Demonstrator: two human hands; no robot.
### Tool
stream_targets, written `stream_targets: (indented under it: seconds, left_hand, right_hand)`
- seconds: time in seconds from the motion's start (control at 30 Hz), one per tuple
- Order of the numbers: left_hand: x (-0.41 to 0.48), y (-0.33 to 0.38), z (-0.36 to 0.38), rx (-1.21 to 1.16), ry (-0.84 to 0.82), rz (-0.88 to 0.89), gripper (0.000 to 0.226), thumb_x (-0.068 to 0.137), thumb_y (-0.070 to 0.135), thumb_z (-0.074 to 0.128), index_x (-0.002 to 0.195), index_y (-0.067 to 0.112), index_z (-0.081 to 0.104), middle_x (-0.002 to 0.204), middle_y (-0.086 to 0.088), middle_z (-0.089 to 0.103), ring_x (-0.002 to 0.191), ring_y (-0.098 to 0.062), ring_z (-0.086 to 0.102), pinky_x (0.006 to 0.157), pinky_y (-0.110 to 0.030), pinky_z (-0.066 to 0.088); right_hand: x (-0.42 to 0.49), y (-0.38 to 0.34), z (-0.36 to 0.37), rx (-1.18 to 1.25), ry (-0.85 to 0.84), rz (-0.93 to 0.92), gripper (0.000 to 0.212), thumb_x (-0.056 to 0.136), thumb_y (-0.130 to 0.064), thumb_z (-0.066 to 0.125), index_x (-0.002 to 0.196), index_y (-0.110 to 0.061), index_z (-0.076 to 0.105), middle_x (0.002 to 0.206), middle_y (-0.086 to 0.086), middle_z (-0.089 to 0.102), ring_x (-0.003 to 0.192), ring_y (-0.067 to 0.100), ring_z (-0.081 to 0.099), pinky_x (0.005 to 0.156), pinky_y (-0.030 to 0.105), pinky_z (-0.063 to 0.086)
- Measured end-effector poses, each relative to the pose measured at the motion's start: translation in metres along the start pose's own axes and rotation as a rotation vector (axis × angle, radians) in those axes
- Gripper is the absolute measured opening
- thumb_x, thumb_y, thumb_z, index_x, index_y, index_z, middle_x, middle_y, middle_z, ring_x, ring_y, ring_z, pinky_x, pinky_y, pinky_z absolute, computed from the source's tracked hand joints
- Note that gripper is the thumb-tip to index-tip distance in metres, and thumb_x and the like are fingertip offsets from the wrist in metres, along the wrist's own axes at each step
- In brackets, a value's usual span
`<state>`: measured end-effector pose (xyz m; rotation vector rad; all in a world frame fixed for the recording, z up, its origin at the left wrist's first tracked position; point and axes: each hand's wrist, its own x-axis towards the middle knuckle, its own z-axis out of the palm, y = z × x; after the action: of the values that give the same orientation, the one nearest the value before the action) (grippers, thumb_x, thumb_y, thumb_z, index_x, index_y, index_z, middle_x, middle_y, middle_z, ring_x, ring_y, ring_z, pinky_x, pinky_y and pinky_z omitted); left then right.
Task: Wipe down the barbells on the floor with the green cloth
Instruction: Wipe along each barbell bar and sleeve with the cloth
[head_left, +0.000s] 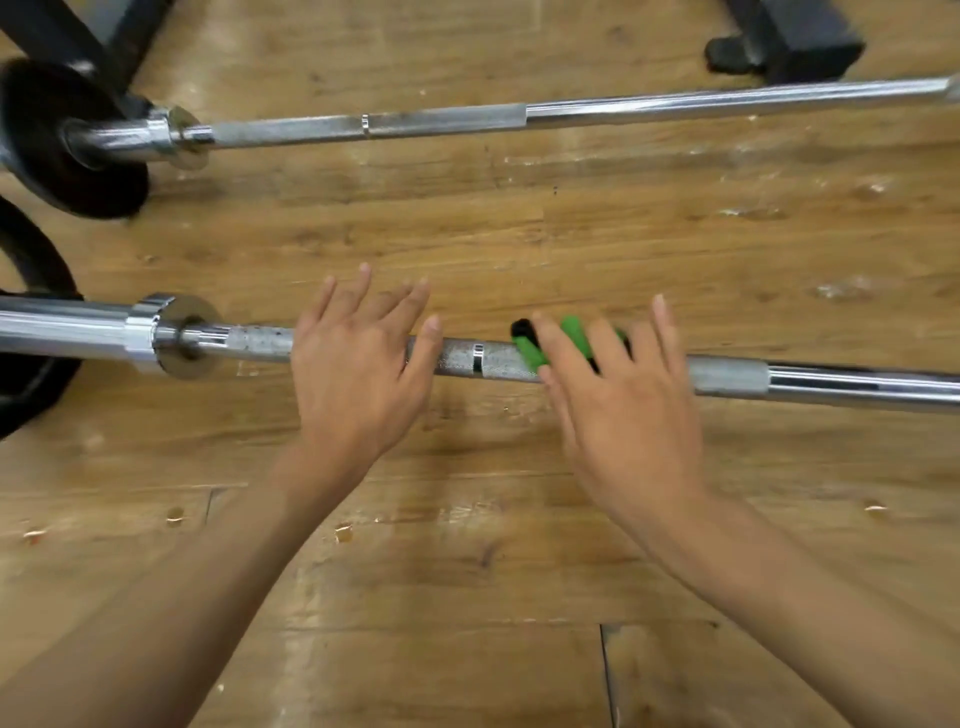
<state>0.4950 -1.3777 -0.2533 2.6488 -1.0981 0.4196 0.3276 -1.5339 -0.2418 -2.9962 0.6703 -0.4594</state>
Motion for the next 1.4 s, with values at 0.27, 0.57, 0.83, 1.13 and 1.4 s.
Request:
stream_targets:
  seconds: [0.27, 0.57, 0.83, 1.13, 1.4]
  left_hand:
    - [-0.058, 0.002, -0.023, 0.008, -0.03, 0.033, 0.062, 0.109, 0.054, 0.026, 0.147, 0.02, 0.061, 0.151, -0.003, 0.059, 0.15, -0.029, 0.042, 0.125, -0.049, 0.025]
    - [-0.132, 0.013, -0.063, 0.007, -0.12, 0.061, 0.066, 0.108, 0.054, 0.025, 0.16, 0.018, 0.041, 0.169, -0.01, 0.032, 0.159, -0.033, 0.022, 0.126, -0.056, 0.018]
    - [-0.194, 0.014, -0.093, 0.056, -0.228, 0.145, 0.068, 0.106, 0.055, 0.028, 0.164, 0.018, 0.029, 0.173, -0.014, 0.02, 0.161, -0.036, 0.014, 0.127, -0.055, 0.017]
    - [-0.249, 0.013, -0.112, 0.037, -0.265, 0.225, 0.072, 0.106, 0.056, 0.025, 0.165, 0.016, 0.022, 0.172, -0.021, 0.016, 0.159, -0.042, 0.015, 0.125, -0.06, 0.018]
    - [-0.271, 0.012, -0.119, 0.043, -0.301, 0.246, 0.076, 0.105, 0.06, 0.025, 0.168, 0.019, 0.012, 0.173, -0.019, 0.01, 0.16, -0.042, 0.013, 0.128, -0.055, 0.014]
  right_hand:
    - [-0.055, 0.038, -0.035, -0.03, -0.14, -0.077, 0.049, 0.107, -0.045, 0.033, 0.146, -0.027, 0.056, 0.106, 0.005, 0.066, 0.096, 0.035, 0.065, 0.126, 0.059, 0.019]
    - [-0.108, 0.017, -0.058, 0.019, -0.214, 0.006, 0.04, 0.102, -0.031, 0.039, 0.123, -0.015, 0.069, 0.095, 0.009, 0.068, 0.081, 0.036, 0.062, 0.121, 0.056, 0.029]
    - [-0.136, -0.045, -0.065, 0.146, -0.37, -0.305, 0.051, 0.1, -0.036, 0.035, 0.147, -0.025, 0.05, 0.119, 0.009, 0.066, 0.096, 0.035, 0.066, 0.115, 0.053, 0.04]
    - [-0.217, 0.053, -0.106, 0.056, -0.329, -0.196, 0.049, 0.105, -0.037, 0.038, 0.147, -0.018, 0.053, 0.102, 0.015, 0.061, 0.086, 0.041, 0.059, 0.095, 0.055, 0.044]
    - [-0.19, -0.065, -0.076, 0.188, -0.353, -0.349, 0.044, 0.102, -0.043, 0.036, 0.124, -0.021, 0.066, 0.091, 0.005, 0.067, 0.063, 0.029, 0.064, 0.061, 0.035, 0.049]
